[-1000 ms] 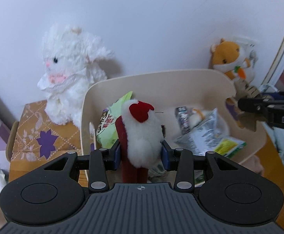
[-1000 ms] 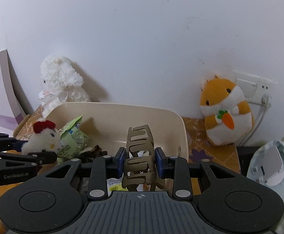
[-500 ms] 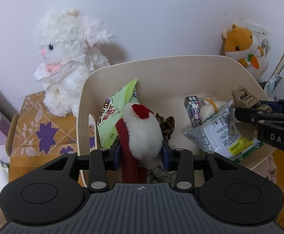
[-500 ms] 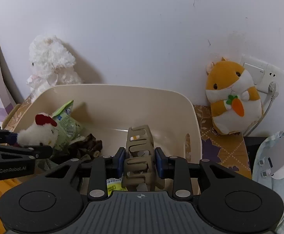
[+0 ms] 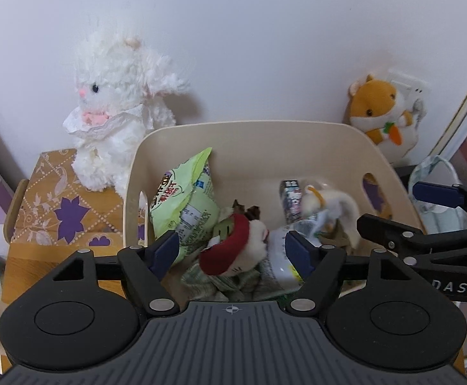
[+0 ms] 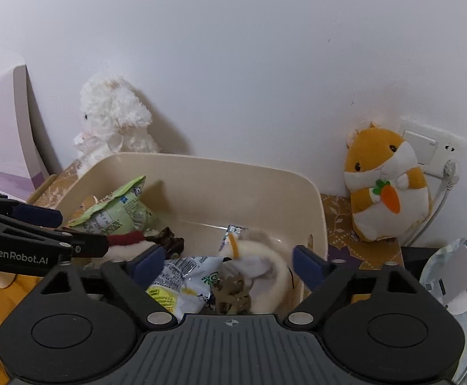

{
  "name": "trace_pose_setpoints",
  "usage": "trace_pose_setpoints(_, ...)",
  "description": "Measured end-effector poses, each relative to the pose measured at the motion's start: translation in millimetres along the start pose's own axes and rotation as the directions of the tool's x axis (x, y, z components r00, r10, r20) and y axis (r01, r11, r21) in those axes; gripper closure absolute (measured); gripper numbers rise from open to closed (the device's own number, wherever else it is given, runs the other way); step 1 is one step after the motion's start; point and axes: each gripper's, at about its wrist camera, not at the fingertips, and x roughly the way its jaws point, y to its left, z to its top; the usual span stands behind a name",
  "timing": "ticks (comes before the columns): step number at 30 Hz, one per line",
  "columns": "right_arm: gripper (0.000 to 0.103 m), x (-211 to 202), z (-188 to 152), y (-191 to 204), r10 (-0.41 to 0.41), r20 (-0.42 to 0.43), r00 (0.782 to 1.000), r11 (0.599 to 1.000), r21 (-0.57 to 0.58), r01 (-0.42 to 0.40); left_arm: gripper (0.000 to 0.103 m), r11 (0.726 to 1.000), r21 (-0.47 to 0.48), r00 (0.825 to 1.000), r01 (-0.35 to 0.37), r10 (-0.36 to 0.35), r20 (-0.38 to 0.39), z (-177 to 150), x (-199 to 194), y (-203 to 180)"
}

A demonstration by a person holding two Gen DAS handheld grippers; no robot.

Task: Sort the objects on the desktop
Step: 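Release the plush with the left tool while the right tool releases the claw clip, then grasp the blue-white tissue pack with the left tool while the right tool grasps the cartoon tissue pack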

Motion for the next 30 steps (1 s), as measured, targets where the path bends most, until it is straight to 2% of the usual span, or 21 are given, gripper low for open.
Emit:
trace_pose_setpoints(4,0.0,-28.7,-6.2,-4.3,0.017,0.043,0.999,1.0,0.011,-0.017,0.027,1.0,-0.023,1.0,0.014,-0.014,0.022,-7.0,-24.9,-1.4)
trace_pose_setpoints(7,0.0,-48.2,-19.8,-8.3,0.029,0.06,0.998,1.0,0.01,-0.03,0.024,1.0,-0.022,0.999,0.008,-0.007,0.032,-19.3,-44.6,-5.7)
trace_pose_setpoints(12,0.0,-73.1,-56.9,-17.5,0.033,0.031,0.999,0.999,0.016,-0.033,0.023,0.997,0.073,1.0,0.014,-0.015,0.006,-53.4,-65.0,-20.6)
trace_pose_setpoints(14,0.0,-81.2,-75.3,-21.6,0.036,0.012,0.999,0.999,0.036,-0.036,0.023,0.996,0.083,0.999,0.034,-0.033,-0.018,-69.2,-67.5,-23.9)
trace_pose_setpoints(17,0.0,-89.9,-108.0,-24.7,0.032,-0.034,0.999,0.998,0.054,-0.031,0.023,0.992,0.084,0.992,0.092,-0.084,-0.093,-92.2,-62.0,-27.2)
trace_pose_setpoints(21,0.0,-94.2,-152.7,-15.2,0.017,-0.119,0.993,1.0,0.0,-0.017,0.023,0.982,0.129,0.973,0.139,-0.111,-0.204,-124.8,-46.4,-31.8)
trace_pose_setpoints(24,0.0,-98.8,-177.0,-6.8,0.03,-0.158,0.987,1.0,-0.002,-0.031,0.023,0.968,0.171,0.96,0.185,-0.141,-0.243,-143.8,-37.5,-34.2)
trace_pose_setpoints(30,0.0,-98.9,-203.2,16.4,0.05,-0.22,0.974,0.996,-0.058,-0.064,0.024,0.915,0.352,0.949,0.199,-0.091,-0.301,-163.7,-16.0,-47.2)
